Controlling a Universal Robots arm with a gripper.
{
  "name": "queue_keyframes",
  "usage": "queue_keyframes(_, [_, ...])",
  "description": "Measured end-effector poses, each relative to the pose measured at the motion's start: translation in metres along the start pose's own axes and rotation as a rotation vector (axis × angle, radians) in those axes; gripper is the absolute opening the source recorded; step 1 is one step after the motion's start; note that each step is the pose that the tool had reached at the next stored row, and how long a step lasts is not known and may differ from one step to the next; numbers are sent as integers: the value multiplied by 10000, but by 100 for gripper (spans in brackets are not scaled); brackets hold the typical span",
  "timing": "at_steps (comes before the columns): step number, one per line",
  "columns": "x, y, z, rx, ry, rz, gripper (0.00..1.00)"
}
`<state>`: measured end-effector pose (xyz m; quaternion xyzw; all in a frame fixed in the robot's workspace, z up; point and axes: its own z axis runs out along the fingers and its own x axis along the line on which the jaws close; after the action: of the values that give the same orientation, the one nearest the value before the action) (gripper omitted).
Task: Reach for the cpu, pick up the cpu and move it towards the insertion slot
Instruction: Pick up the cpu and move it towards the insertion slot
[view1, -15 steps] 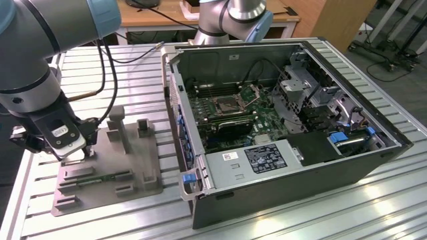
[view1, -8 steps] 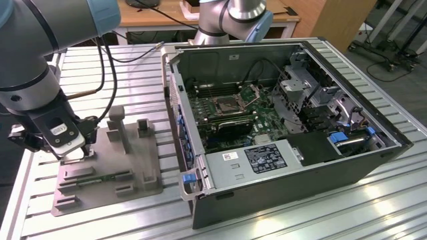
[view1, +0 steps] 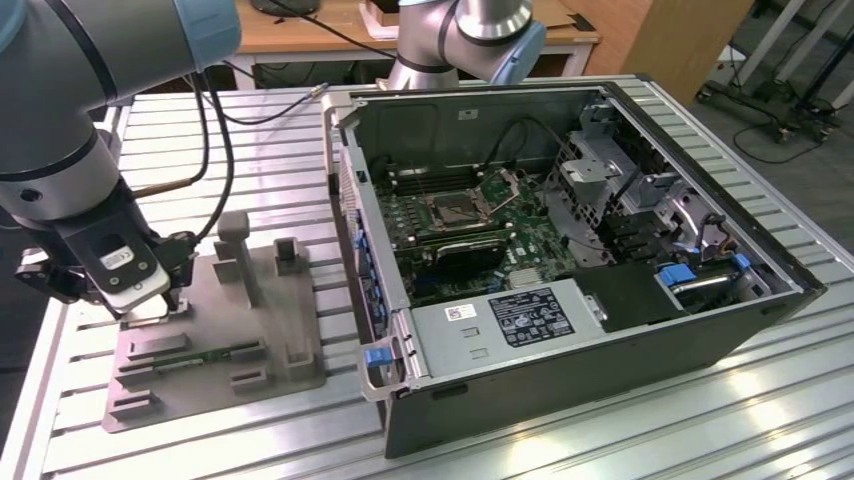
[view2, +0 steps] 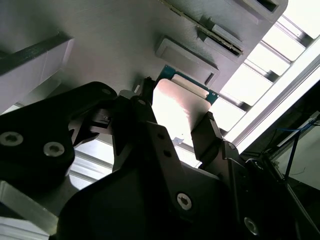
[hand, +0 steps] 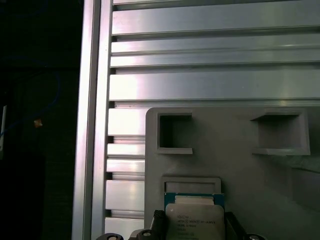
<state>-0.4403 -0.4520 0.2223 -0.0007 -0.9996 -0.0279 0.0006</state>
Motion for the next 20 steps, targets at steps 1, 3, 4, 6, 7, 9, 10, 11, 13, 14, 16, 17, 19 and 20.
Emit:
queue_keyframes(1, [0,0,-1,0,1,0,55])
queue_keyframes(3, [0,0,-2,1,1,0,55])
queue_keyframes(4, [1,0,-11,3,5,1,55])
queue_keyframes(6, [1,2,-30,0,2,1,55])
queue_keyframes(7, [0,2,-38,1,2,0,55])
queue_keyframes(9, [0,3,-53,0,2,1,55])
queue_keyframes(10, [0,3,-61,0,2,0,55])
queue_keyframes(11, [0,4,-72,1,2,0,55])
queue_keyframes(13, [0,5,-89,0,1,0,55])
queue_keyframes(14, [0,6,-99,0,2,0,55])
queue_keyframes(16, [0,7,-119,0,1,0,55])
queue_keyframes(17, [0,7,-127,-1,1,0,55])
queue_keyframes(19, [0,8,-146,0,1,0,55])
queue_keyframes(20, [0,9,-155,0,1,0,55])
